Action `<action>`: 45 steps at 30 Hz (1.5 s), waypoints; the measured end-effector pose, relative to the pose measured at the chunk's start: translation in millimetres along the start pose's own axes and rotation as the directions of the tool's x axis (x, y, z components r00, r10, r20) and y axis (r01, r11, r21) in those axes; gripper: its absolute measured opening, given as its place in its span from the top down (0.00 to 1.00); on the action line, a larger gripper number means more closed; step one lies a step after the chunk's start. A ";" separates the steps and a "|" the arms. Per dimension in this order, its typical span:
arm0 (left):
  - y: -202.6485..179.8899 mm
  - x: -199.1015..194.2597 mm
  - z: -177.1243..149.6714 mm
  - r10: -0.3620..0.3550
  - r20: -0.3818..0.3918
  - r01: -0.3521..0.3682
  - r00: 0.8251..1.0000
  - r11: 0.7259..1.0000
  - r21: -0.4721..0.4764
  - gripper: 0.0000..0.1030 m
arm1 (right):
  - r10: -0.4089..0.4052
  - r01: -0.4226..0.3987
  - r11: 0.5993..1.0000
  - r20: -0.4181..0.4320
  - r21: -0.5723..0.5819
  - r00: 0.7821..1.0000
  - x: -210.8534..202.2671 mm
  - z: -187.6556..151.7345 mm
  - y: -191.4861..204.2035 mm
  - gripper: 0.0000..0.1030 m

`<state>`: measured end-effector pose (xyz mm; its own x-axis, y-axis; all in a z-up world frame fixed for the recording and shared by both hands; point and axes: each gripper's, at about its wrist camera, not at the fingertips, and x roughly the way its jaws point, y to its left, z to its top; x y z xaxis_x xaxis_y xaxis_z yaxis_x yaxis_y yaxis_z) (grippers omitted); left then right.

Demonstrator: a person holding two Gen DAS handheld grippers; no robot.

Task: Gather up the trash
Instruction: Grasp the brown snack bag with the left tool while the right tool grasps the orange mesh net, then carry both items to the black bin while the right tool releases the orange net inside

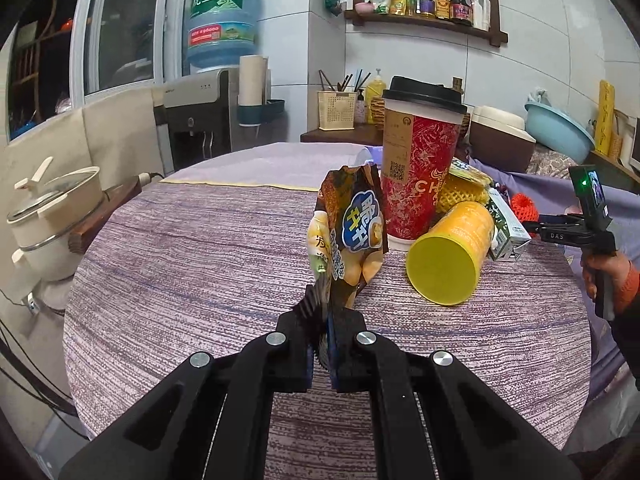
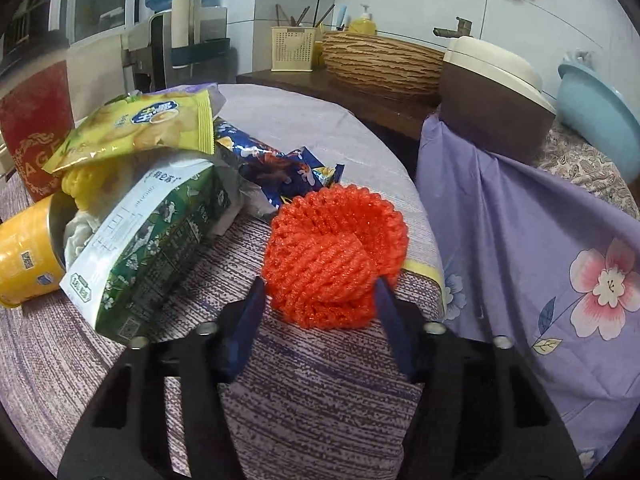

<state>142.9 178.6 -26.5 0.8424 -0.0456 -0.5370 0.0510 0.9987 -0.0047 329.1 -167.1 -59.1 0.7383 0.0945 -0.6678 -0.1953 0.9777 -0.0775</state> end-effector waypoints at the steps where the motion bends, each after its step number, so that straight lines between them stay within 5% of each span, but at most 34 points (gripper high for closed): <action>1: -1.0 -1.4 -0.9 0.003 0.002 -0.003 1.000 1.000 -0.001 0.94 | 0.002 -0.002 1.000 0.007 0.001 1.000 -1.1 0.0 -0.9 0.65; 5: -5.8 -8.4 -3.0 0.018 0.019 -0.018 1.000 1.000 -0.004 0.94 | 0.036 -0.036 0.999 0.029 0.022 0.999 -11.4 -2.9 -4.7 0.82; 26: -68.8 -78.7 -8.8 -0.026 0.160 0.023 0.987 1.000 0.016 0.94 | 0.142 -0.153 0.987 0.179 0.044 0.974 -141.0 -66.1 6.7 0.84; 35: -137.6 -69.4 -1.2 -0.223 0.158 0.210 0.962 0.973 0.097 0.94 | 0.094 -0.122 0.983 0.190 0.138 0.977 -169.1 -108.9 -16.9 0.84; 45: -264.7 -15.6 -7.4 -0.464 0.020 0.445 0.886 0.860 0.249 0.94 | -0.055 0.030 0.948 0.070 0.316 0.996 -152.3 -168.5 -94.8 0.84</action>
<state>112.2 -84.9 -23.2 0.7332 -0.5040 -0.4566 0.5522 0.8331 -0.0328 126.4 -305.8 -74.8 0.7910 0.0537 -0.6094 0.0412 0.9892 0.1406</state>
